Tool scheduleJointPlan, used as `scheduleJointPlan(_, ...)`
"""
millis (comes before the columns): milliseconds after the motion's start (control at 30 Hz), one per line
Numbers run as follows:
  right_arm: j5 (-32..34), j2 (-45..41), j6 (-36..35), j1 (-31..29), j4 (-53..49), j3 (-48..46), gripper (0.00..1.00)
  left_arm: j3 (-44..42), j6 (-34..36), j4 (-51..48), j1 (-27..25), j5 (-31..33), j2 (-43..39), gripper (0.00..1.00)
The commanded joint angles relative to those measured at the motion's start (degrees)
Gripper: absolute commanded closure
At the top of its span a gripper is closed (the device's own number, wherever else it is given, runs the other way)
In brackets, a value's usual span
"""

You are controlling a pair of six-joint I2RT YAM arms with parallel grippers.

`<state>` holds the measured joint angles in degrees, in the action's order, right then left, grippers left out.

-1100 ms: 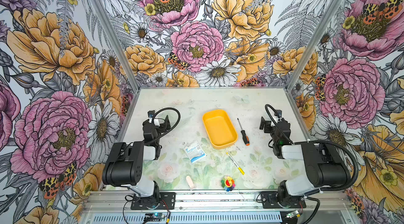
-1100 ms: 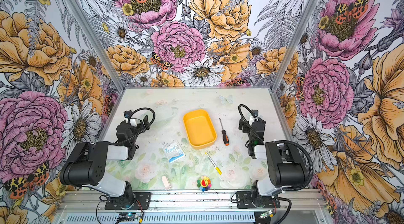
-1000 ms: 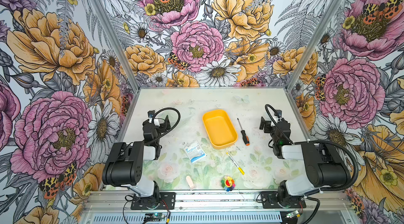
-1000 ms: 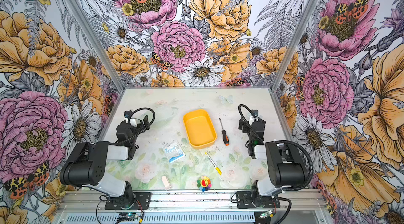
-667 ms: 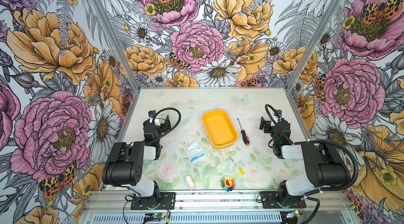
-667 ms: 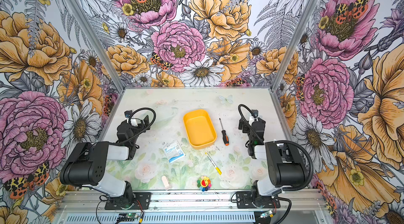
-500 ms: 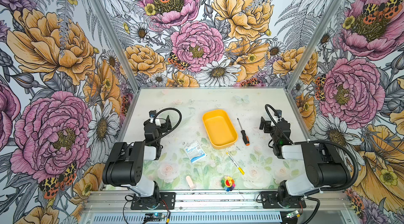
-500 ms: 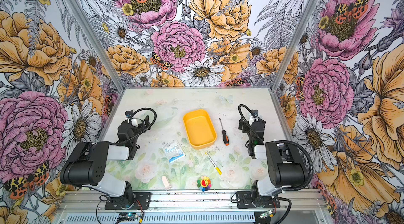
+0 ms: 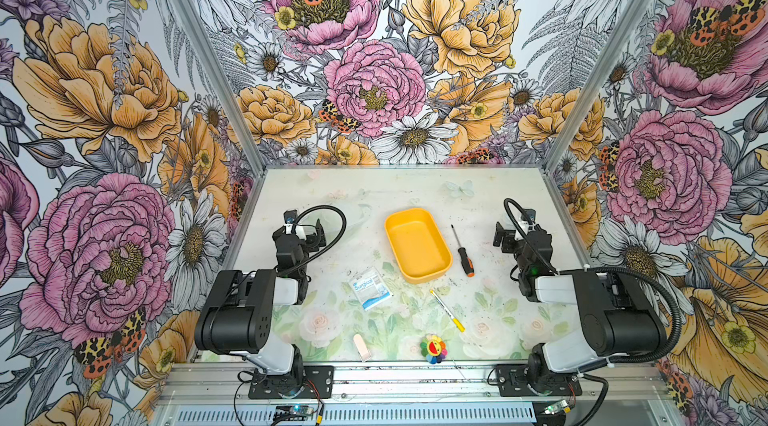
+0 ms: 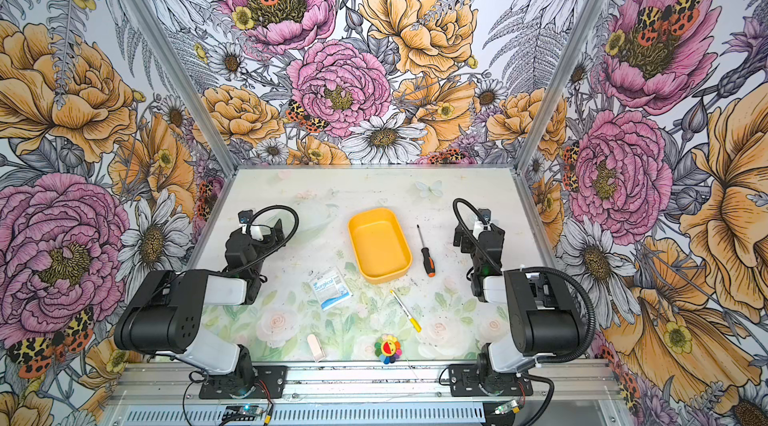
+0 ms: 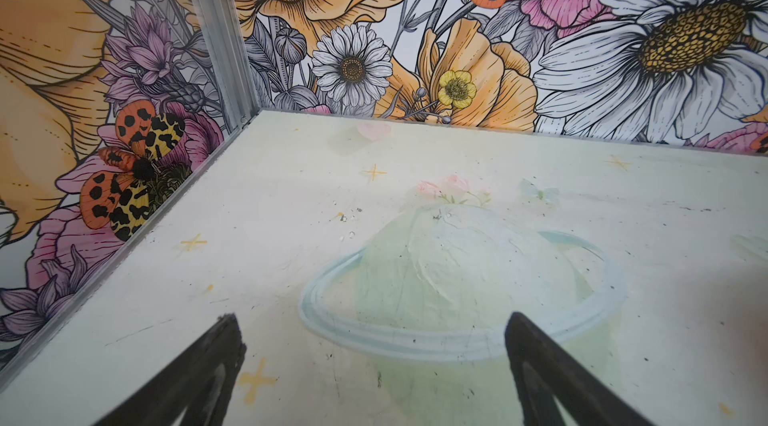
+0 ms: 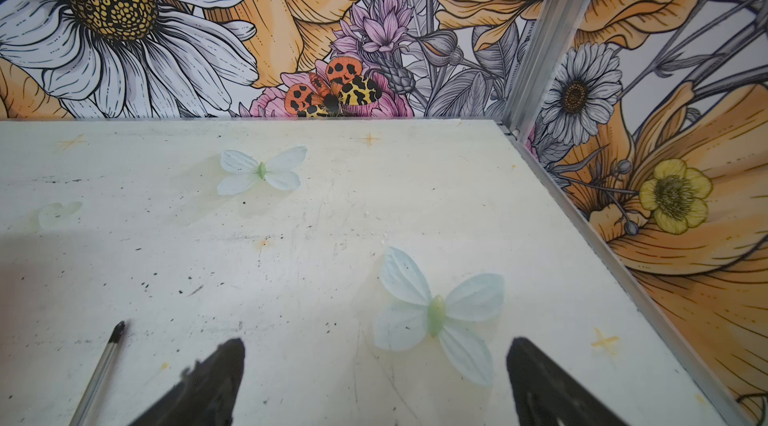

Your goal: Put the screwdriver in the bin

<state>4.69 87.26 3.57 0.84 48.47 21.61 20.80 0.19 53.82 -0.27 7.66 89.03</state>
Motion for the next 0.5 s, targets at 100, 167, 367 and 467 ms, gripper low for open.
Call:
scheduleJointPlan(100, -0.65, 0.7, 0.7, 0.42, 0.31, 1.18, 0.02, 0.48, -0.26, 0.85, -0.41, 3.17, -0.09, 0.01)
scheduleJointPlan(167, -0.39, 0.62, 0.67, 0.39, 0.4, 1.08, 0.05, 0.52, 0.05, 0.63, -0.65, 3.33, -0.3, 0.01)
scheduleJointPlan(367, 0.68, -5.76, 0.56, -0.09, -15.5, 7.4, 0.06, 4.18, 1.12, -13.17, -1.26, 2.55, -9.16, 0.01)
scheduleJointPlan(467, -0.46, -9.85, 0.12, -0.78, -24.66, 11.66, 0.08, 8.28, 1.39, -23.96, -2.13, 1.08, -14.49, 0.01)
